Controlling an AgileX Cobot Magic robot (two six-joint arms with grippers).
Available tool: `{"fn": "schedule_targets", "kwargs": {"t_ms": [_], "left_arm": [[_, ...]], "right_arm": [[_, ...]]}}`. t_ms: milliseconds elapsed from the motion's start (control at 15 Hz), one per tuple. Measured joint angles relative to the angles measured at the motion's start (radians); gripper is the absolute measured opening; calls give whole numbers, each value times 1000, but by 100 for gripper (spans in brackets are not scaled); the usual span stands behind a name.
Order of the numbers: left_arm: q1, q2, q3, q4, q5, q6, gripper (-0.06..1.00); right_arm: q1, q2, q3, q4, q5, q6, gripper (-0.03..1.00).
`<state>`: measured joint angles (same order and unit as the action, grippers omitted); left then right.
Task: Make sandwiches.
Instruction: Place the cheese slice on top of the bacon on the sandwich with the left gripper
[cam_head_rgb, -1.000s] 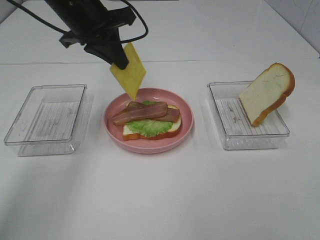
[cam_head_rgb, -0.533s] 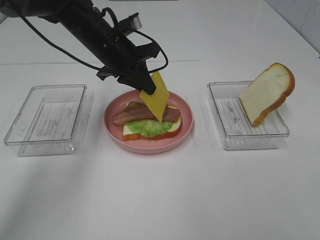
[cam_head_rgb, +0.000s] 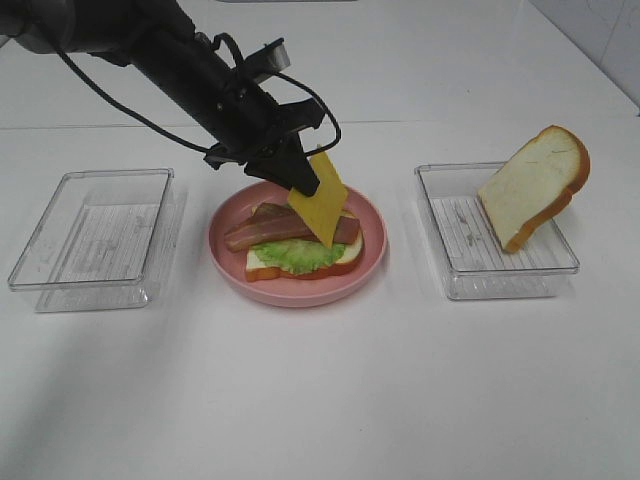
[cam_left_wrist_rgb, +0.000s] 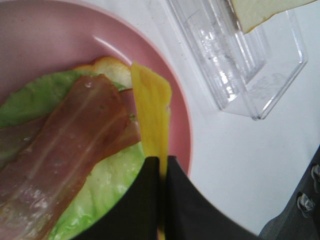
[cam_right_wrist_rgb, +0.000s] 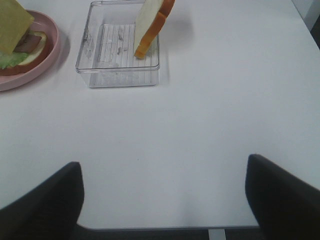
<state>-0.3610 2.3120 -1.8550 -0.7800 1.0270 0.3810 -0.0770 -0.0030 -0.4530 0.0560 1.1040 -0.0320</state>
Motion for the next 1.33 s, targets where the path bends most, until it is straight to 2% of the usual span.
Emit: {"fn": "schedule_targets", "kwargs": {"t_ms": [200, 333, 667, 1267, 1333], "left_arm": [[0, 3, 1, 98, -11, -79, 0], [0, 4, 1, 140, -19, -90, 0], [0, 10, 1, 146, -58, -101, 0], [0, 40, 1, 155, -46, -130, 0], [0, 40, 1, 157, -46, -131, 3]], "right_arm": [[0, 0, 0, 0, 0, 0, 85], [0, 0, 0, 0, 0, 0, 85], [0, 0, 0, 0, 0, 0, 85], [0, 0, 0, 0, 0, 0, 85], [0, 0, 0, 0, 0, 0, 85]]}}
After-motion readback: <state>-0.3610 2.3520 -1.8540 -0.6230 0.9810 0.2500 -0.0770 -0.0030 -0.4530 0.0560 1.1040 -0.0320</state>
